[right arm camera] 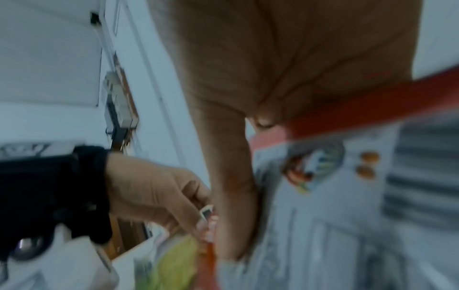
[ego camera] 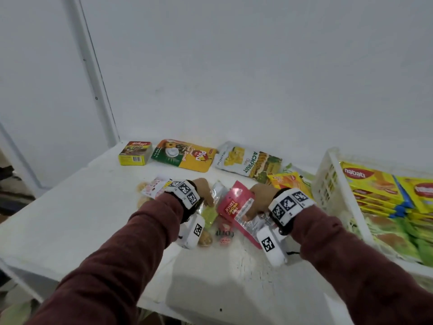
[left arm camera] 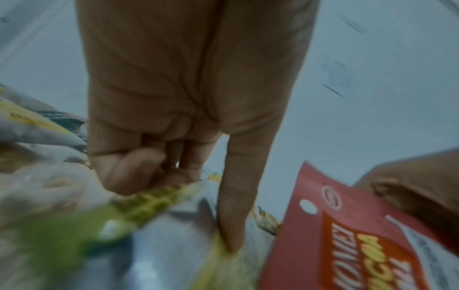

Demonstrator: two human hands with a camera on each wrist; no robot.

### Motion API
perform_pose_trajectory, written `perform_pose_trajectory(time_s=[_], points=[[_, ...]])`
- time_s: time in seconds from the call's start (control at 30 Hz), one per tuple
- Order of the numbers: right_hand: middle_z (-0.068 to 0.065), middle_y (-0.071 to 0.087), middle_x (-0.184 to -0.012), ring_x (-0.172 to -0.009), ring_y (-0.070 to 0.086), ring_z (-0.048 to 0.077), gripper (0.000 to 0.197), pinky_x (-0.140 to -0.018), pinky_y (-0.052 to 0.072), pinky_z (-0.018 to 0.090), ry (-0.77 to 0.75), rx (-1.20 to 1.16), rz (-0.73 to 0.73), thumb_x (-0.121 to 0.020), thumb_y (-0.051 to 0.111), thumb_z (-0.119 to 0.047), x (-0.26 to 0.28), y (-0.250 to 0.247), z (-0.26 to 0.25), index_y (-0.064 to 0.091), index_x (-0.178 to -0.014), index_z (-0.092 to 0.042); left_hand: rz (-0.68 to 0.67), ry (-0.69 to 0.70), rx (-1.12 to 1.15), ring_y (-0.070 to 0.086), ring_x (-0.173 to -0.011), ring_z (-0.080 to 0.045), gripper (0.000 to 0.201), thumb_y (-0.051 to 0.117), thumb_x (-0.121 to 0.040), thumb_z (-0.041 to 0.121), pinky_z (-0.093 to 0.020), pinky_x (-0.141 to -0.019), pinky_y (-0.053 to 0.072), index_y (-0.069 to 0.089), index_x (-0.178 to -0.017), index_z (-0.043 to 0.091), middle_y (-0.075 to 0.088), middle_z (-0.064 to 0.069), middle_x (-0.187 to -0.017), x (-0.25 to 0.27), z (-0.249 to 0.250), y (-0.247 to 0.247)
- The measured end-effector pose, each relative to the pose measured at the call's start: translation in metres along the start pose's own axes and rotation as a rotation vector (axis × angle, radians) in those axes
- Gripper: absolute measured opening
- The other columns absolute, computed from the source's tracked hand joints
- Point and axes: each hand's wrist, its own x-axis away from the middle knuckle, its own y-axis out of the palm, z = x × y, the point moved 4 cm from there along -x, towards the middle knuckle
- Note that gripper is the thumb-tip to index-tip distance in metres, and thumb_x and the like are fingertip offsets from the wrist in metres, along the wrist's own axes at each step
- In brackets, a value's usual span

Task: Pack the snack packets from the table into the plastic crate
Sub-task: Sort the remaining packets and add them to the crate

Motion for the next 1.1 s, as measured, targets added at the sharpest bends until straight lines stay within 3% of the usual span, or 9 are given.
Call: perform_pose_trajectory(time_s=[0.1, 0.27, 0.43, 0.5, 0.57, 0.6, 0.8, 1.0, 1.1], points=[[0.007, 0.065, -0.085, -0.058, 0.052, 0.013, 0.032, -0.055, 0.045, 0.022, -0.006, -0.201, 0.055, -0.077, 0.073, -0.016, -0.003, -0.023, 0.007, 0.063, -0.103, -0.001, 0.033, 0.026, 0.137, 0.048, -0.067, -0.022, 0.021, 0.053, -0.087, 0.007, -0.018, -0.050, 0.029, 0.050, -0.066, 0.005, 0.052, -0.008, -0.074, -0.004, 0.007, -0.015], [0.010, 0.058, -0.091, -0.070, 0.053, 0.019, 0.026, -0.050, 0.035, 0.022, 0.229, -0.366, 0.437, -0.085, 0.065, -0.025, -0.009, -0.076, 0.049, 0.055, -0.085, -0.002, 0.117, 0.101, 0.357, 0.034, -0.056, -0.007, 0.035, 0.040, -0.094, 0.008, -0.014, -0.051, 0.029, 0.037, -0.060, 0.014, 0.037, 0.001, -0.066, -0.023, 0.028, -0.028], [0.018, 0.055, -0.129, -0.116, 0.054, 0.029, 0.044, -0.093, 0.043, 0.031, 0.452, -0.255, 0.460, -0.093, 0.052, -0.030, -0.015, -0.073, 0.078, 0.053, -0.122, 0.004, -0.042, 0.192, 0.243, 0.047, -0.073, -0.022, 0.027, 0.051, -0.086, 0.024, -0.023, -0.054, 0.030, 0.044, -0.062, 0.013, 0.048, -0.012, -0.080, -0.045, 0.052, -0.002], [0.016, 0.050, -0.135, -0.124, 0.049, 0.029, 0.044, -0.099, 0.040, 0.032, 0.483, -0.260, 0.424, -0.094, 0.052, -0.028, -0.021, -0.063, 0.085, 0.050, -0.128, 0.000, -0.114, 0.195, 0.083, 0.052, -0.083, -0.025, 0.016, 0.050, -0.091, 0.024, -0.022, -0.056, 0.032, 0.057, -0.090, 0.010, 0.052, -0.013, -0.089, -0.048, 0.057, 0.005], [0.010, 0.050, -0.135, -0.123, 0.050, 0.025, 0.044, -0.101, 0.042, 0.032, 0.487, -0.195, 0.410, -0.093, 0.053, -0.035, -0.028, -0.054, 0.091, 0.052, -0.129, -0.010, -0.138, 0.235, -0.026, 0.049, -0.084, -0.021, 0.042, 0.054, -0.088, 0.032, -0.021, -0.055, 0.034, 0.053, -0.122, 0.007, 0.059, -0.018, -0.105, -0.056, 0.058, 0.009], [0.007, 0.052, -0.134, -0.120, 0.052, 0.024, 0.045, -0.100, 0.043, 0.032, 0.475, -0.167, 0.423, -0.091, 0.053, -0.041, -0.032, -0.051, 0.094, 0.053, -0.128, -0.014, -0.141, 0.245, -0.038, 0.049, -0.084, -0.020, 0.052, 0.059, -0.084, 0.037, -0.021, -0.059, 0.038, 0.051, -0.125, 0.005, 0.060, -0.018, -0.109, -0.058, 0.058, 0.010], [0.012, 0.057, -0.128, -0.113, 0.056, 0.027, 0.065, -0.091, 0.043, 0.029, 0.521, -0.270, 0.425, -0.081, 0.062, -0.051, -0.035, -0.041, 0.099, 0.053, -0.125, -0.004, -0.073, 0.350, -0.241, 0.057, -0.089, -0.023, 0.066, 0.075, -0.072, 0.042, -0.033, -0.085, 0.050, 0.054, -0.118, -0.001, 0.059, -0.009, -0.100, -0.065, 0.062, 0.017], [0.013, 0.060, -0.124, -0.114, 0.056, 0.028, 0.049, -0.087, 0.041, 0.027, 0.469, -0.407, 0.460, -0.080, 0.071, -0.021, -0.028, -0.045, 0.096, 0.056, -0.123, -0.001, -0.102, 0.404, -0.390, 0.057, -0.084, -0.022, 0.059, 0.070, -0.070, 0.056, -0.031, -0.086, 0.050, 0.065, -0.106, 0.008, 0.066, -0.010, -0.102, -0.067, 0.070, 0.024], [0.014, 0.062, -0.118, -0.110, 0.058, 0.029, 0.046, -0.092, 0.045, 0.032, 0.436, -0.482, 0.539, -0.076, 0.075, -0.017, -0.019, -0.051, 0.097, 0.058, -0.116, 0.000, -0.096, 0.410, -0.401, 0.056, -0.084, -0.022, 0.053, 0.070, -0.071, 0.049, -0.032, -0.085, 0.053, 0.065, -0.106, 0.009, 0.066, -0.011, -0.105, -0.066, 0.074, 0.024]])
